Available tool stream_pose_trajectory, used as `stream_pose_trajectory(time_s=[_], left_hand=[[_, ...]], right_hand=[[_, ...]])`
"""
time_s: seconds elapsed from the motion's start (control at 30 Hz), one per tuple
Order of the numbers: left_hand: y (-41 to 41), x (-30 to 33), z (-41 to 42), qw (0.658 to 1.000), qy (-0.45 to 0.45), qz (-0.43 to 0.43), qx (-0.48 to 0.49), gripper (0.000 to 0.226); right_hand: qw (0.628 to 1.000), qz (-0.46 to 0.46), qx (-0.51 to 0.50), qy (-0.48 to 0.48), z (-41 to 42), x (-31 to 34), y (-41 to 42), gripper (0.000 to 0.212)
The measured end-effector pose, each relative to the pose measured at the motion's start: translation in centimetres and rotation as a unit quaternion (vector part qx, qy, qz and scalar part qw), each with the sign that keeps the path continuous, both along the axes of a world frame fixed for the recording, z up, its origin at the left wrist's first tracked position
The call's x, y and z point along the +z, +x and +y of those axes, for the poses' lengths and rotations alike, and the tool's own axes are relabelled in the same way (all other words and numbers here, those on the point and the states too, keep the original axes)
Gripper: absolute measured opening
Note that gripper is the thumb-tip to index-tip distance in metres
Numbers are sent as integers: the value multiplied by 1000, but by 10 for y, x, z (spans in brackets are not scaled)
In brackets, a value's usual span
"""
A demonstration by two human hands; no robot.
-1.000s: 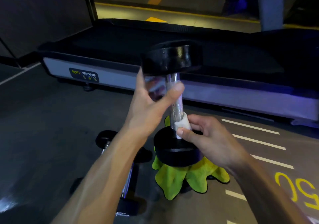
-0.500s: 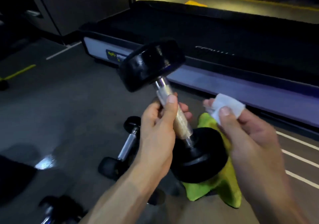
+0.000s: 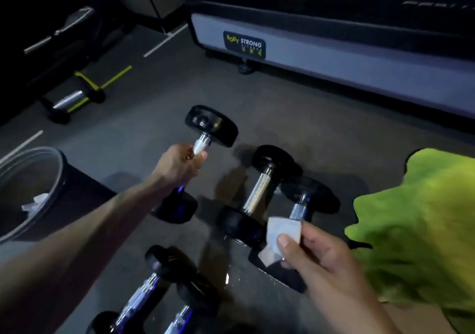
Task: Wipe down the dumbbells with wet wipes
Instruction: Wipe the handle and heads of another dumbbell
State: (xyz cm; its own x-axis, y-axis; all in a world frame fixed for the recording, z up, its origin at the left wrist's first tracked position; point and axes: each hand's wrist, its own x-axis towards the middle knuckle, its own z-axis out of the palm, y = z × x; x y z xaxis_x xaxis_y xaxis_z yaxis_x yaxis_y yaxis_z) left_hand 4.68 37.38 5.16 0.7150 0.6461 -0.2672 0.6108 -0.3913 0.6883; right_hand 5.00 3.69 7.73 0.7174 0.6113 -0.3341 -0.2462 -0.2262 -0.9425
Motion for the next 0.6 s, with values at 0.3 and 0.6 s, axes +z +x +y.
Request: stream_pose_trajectory(time_s=[0.3, 0.6], left_hand=[[49, -63, 18, 980, 47, 171, -92, 40], [56, -84, 0, 961, 106, 228, -112, 32]], right_hand=[[997, 65, -48, 1, 17, -44, 14, 21], [994, 88, -53, -35, 13, -54, 17, 19]])
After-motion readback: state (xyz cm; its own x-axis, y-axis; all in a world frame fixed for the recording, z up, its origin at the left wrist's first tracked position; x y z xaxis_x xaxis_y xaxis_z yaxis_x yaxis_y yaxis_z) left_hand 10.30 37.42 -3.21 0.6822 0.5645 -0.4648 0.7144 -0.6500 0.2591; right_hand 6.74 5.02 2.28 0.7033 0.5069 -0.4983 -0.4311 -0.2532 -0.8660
